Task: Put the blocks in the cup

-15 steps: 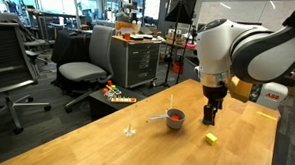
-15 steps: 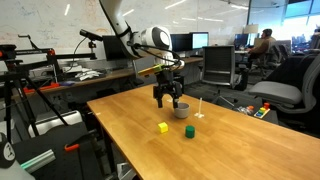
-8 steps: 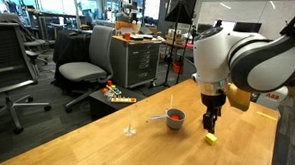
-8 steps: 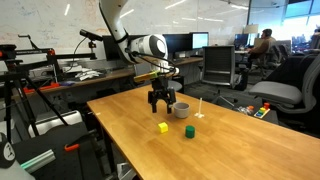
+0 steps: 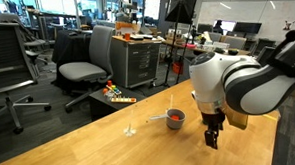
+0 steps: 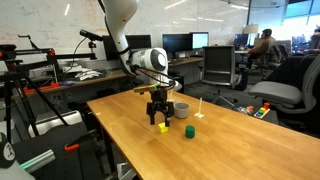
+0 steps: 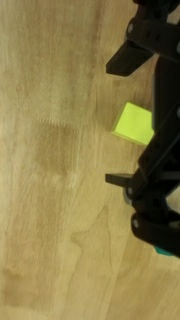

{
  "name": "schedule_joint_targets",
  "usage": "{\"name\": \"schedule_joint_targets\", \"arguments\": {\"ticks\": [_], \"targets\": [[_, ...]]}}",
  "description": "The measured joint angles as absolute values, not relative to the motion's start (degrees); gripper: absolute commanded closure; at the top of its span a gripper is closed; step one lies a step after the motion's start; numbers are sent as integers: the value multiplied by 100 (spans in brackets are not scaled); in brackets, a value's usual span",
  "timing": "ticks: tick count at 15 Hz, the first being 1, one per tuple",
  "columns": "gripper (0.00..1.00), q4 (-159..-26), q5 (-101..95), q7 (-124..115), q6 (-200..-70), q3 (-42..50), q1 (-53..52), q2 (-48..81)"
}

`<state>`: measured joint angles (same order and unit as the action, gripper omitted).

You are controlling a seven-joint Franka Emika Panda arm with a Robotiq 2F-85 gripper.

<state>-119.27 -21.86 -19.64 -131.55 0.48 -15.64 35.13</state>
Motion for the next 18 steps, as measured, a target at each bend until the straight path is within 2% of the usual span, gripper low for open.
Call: {"name": "schedule_joint_targets", "arguments": {"ticks": [4, 5, 6, 14, 15, 18], "targets": [[0, -11809, -2186, -1990, -13191, 130, -1563, 3641], [25, -11782, -2186, -2003, -13193, 138, -1563, 3661], [27, -11756, -2186, -2018, -13196, 142, -1563, 3682], [88, -11634, -2109, -2165, -13325, 153, -1564, 3805], [92, -11621, -2105, -2172, -13329, 155, -1564, 3813], [91, -11571, -2084, -2217, -13331, 176, -1564, 3823]]}}
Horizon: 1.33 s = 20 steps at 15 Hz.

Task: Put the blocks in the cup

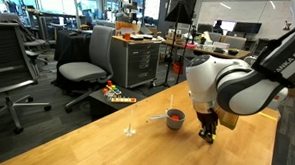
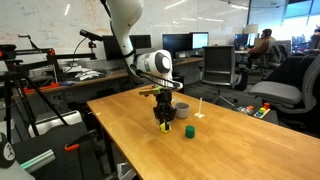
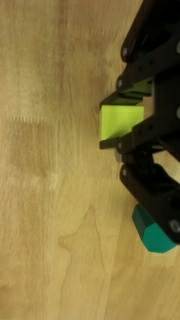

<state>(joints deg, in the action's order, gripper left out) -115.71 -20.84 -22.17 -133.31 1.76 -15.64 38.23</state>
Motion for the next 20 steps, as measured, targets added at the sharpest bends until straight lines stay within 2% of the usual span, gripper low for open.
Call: {"name": "schedule_joint_targets", "arguments": {"ticks": [20], "targets": [[90, -10370, -1888, -2359, -13169, 181, -1680, 3281]]}}
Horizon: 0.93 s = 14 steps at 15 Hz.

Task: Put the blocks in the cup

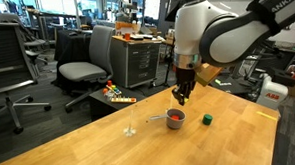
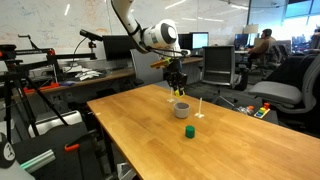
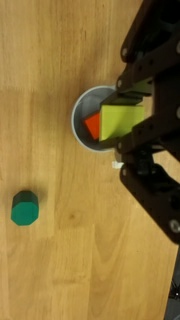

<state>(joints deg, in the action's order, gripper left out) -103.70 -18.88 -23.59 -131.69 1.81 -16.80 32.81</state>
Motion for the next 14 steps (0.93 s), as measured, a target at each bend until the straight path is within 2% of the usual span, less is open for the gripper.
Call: {"name": "schedule_joint_targets", "arguments": {"ticks": [14], "targets": [[91, -10147, -1881, -2404, -13150, 198, -1655, 3892]]}}
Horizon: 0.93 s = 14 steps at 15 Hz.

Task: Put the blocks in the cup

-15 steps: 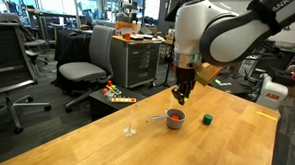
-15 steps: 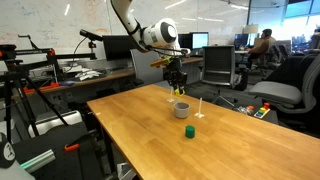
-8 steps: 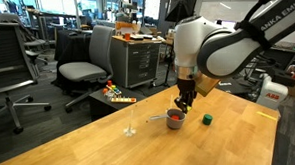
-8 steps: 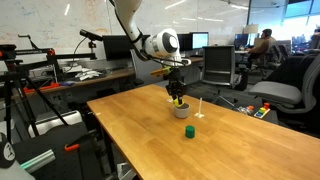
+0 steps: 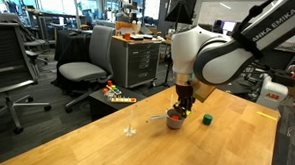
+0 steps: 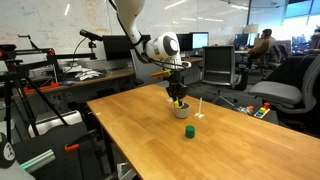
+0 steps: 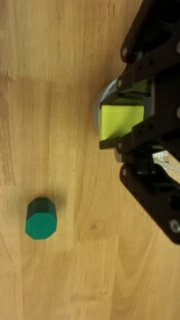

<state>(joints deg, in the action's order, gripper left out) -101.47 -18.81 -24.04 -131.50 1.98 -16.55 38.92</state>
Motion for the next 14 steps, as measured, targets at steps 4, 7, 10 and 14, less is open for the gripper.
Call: {"name": "schedule_joint_targets", "arguments": {"ticks": [4, 7, 10, 14], "targets": [[68, -9835, -1873, -2404, -13046, 189, -1688, 4030], [38, -9593, -1855, -2404, -12924, 186, -1732, 4211], [12, -9403, -1823, -2404, -12820, 186, -1757, 4398], [0, -9273, -1728, -2404, -12717, 186, -1764, 4508]]}}
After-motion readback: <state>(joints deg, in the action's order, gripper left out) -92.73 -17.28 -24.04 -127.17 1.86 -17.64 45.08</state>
